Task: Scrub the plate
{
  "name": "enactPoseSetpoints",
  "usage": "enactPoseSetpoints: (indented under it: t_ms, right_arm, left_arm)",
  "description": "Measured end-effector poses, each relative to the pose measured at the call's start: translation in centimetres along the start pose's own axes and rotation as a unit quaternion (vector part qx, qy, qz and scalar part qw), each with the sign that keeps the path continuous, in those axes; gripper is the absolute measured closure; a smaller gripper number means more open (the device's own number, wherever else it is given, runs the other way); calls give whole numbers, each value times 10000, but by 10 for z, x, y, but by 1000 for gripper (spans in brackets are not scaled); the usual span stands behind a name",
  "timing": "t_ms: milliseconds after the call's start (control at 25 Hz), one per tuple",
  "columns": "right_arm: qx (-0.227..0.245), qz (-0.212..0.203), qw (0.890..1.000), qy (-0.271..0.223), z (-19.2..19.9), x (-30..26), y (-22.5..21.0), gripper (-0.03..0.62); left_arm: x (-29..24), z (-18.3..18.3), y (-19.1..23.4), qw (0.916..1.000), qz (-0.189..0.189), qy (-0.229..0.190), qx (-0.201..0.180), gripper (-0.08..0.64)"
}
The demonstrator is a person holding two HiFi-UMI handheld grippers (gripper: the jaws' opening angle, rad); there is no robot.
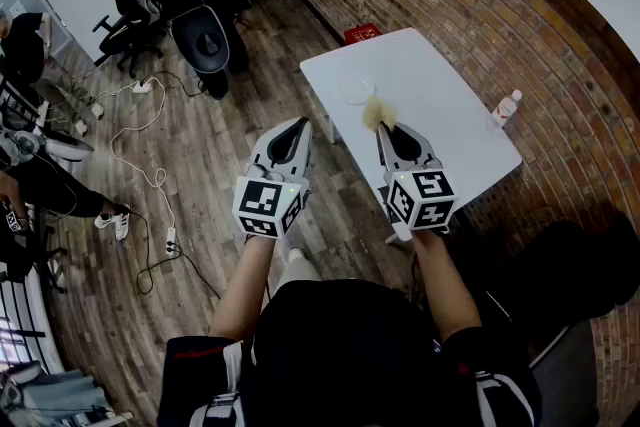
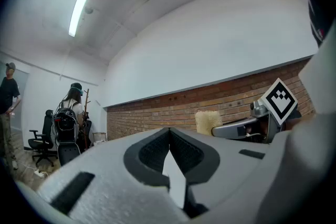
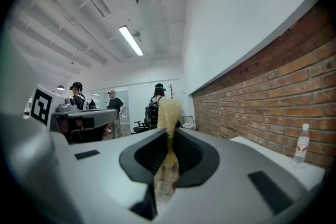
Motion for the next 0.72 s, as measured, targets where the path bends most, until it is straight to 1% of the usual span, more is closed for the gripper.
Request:
enactPoseSetpoints:
  t_ms: [200, 480, 720]
  right_arm:
    - [-111, -56, 9999, -41, -1, 0, 3, 554]
    - [-110, -86, 9999, -78, -4, 9, -1, 554]
    - [-29, -104, 9999, -128, -2, 8, -3, 552]
  left_arm:
    - [0, 0, 1, 10000, 27, 11, 43, 540]
    - [0, -9, -1, 10000, 9, 3, -46, 540]
    - [-3, -1, -4, 10000, 54, 63, -15, 540]
Point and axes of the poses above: the fingertips, and each gripper's own axes: x backward along the fingers, y to its left, z out of its underside, the point moved 3 cm from there along x, backward along the fingers, and after that the axes turned 7 degrees about x, right-handed, at the moved point
